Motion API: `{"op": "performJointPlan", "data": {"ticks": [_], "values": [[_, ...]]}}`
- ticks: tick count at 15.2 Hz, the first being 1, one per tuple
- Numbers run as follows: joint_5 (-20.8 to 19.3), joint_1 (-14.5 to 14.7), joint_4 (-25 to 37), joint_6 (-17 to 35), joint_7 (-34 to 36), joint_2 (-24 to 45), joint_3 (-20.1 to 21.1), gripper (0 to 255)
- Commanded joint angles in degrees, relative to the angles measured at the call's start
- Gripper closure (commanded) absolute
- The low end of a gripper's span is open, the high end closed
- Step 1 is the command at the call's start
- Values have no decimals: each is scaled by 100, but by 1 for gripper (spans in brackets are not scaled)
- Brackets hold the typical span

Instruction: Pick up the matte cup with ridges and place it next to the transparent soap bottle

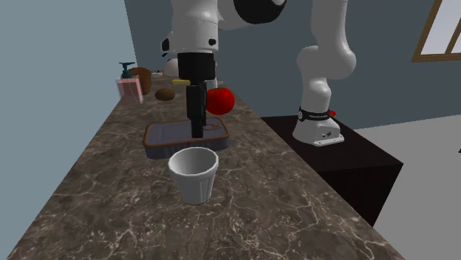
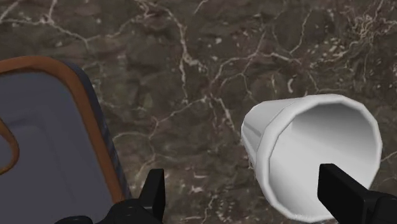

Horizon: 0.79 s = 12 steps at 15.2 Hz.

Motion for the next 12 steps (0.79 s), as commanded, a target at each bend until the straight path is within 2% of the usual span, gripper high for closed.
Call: {"op": "performJointPlan", "data": {"ticks": [1, 8, 12], "values": [[-156, 120, 403, 63, 256, 449, 34, 0], [-321, 228, 296, 516, 366, 809, -2, 0], [-335, 238, 290, 553, 376, 841, -7, 0]]}}
